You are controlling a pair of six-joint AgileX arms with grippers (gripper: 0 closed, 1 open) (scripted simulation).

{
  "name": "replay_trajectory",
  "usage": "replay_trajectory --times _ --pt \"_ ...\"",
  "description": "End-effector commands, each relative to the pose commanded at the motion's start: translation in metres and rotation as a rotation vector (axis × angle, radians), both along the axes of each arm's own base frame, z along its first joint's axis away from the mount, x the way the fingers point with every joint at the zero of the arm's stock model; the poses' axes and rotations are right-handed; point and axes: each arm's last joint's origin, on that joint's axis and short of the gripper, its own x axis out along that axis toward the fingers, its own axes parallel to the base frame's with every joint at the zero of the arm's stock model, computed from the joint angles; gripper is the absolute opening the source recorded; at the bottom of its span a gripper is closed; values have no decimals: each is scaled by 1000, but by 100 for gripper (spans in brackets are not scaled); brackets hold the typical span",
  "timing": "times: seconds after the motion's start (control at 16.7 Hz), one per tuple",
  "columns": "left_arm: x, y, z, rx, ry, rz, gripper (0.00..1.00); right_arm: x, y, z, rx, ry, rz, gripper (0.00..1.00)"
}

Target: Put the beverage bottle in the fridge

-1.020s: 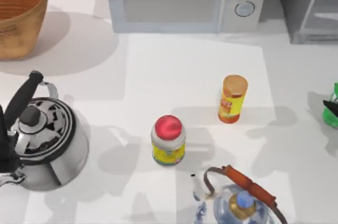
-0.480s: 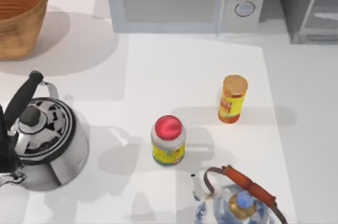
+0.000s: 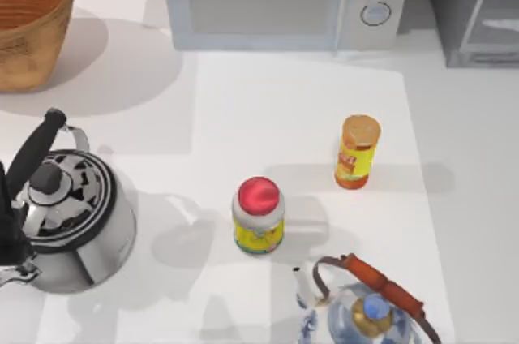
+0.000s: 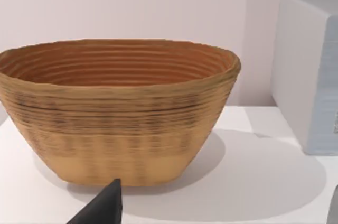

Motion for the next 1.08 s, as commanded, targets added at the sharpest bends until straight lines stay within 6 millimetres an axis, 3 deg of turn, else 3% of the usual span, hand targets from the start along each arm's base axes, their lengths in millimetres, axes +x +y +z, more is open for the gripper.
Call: replay_trajectory --times 0.24,0.48,0.84,1.08 --pt "0 0 0 0 0 0 100 -4 13 11 -62 29 -30 1" --pt "0 0 0 0 0 0 100 -24 46 35 -158 84 -120 1" --pt "0 0 0 0 0 0 100 -93 102 67 -239 -11 -414 1" --pt "0 0 0 0 0 0 100 -131 122 59 -145 -156 -641 1"
